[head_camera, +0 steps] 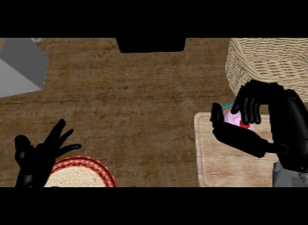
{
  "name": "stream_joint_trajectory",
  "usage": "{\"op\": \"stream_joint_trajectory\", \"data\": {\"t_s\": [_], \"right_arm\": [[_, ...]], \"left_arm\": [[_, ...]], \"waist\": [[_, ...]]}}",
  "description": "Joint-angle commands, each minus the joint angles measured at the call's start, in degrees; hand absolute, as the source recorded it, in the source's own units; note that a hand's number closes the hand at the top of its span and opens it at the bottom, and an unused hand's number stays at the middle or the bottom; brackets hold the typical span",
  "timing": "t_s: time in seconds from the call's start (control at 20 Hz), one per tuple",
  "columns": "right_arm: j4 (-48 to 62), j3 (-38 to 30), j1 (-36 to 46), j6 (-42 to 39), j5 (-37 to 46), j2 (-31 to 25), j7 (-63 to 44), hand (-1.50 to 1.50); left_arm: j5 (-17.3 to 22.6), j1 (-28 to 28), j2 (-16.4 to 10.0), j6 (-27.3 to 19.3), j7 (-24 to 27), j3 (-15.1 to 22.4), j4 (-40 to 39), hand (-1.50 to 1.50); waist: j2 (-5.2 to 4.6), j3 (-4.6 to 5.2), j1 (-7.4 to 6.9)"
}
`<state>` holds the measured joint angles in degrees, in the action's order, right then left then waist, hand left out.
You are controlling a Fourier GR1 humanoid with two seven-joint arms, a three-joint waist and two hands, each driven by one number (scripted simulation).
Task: Pick the cupcake from the cutting board and place it in the basket
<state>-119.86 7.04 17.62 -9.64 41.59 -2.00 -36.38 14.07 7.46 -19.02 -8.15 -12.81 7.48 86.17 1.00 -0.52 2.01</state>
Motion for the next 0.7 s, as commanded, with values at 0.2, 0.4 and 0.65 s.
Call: {"op": "stream_joint_trajectory", "data": {"t_s": [0.2,0.4,0.65], "right_arm": [[-5.3,-16.4,17.5,-8.3,-5.8,-6.4,-17.2,1.50],[1.8,-23.3,27.6,-10.2,-9.3,-11.8,-20.6,1.50],[12.7,-29.1,32.8,-11.5,-12.7,-19.0,-18.2,1.50]], "left_arm": [[-2.3,1.0,0.7,0.2,-1.4,1.8,-4.1,0.00],[-2.1,-0.3,0.6,0.7,-3.0,1.8,-4.4,0.00],[-3.4,-0.3,1.1,0.2,-1.3,1.5,-5.4,0.00]], "waist": [[-0.85,0.58,-1.54],[-0.95,0.57,-1.93],[-1.08,0.55,-2.25]]}}
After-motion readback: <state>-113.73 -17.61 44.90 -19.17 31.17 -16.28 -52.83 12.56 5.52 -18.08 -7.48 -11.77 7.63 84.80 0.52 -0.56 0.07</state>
